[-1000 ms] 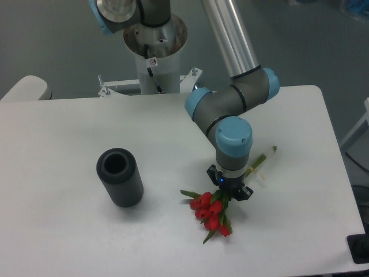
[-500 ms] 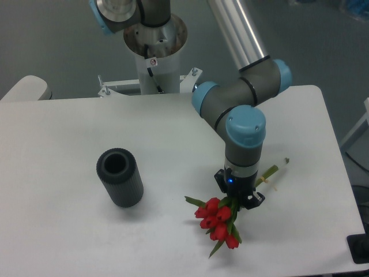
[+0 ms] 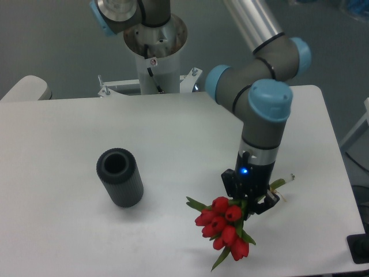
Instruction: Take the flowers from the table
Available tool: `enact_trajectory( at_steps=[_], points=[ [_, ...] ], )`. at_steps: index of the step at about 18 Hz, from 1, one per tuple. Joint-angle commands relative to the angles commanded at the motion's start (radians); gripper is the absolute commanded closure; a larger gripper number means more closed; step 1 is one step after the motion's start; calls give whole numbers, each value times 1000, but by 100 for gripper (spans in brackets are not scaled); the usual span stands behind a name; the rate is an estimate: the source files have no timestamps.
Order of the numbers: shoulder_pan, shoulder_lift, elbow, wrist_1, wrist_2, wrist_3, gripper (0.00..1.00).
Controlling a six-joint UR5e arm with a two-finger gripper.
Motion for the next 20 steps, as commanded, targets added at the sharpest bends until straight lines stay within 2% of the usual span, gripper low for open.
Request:
enact_trajectory(
  at_steps=[5, 8, 16, 20],
  points=[
    [14, 28, -3, 2, -135, -12, 72],
    [14, 43, -11, 2, -186, -76, 72],
    [2, 86, -31, 2, -230, -201, 72],
    [-11, 98, -31, 2, -232, -215, 72]
  ],
)
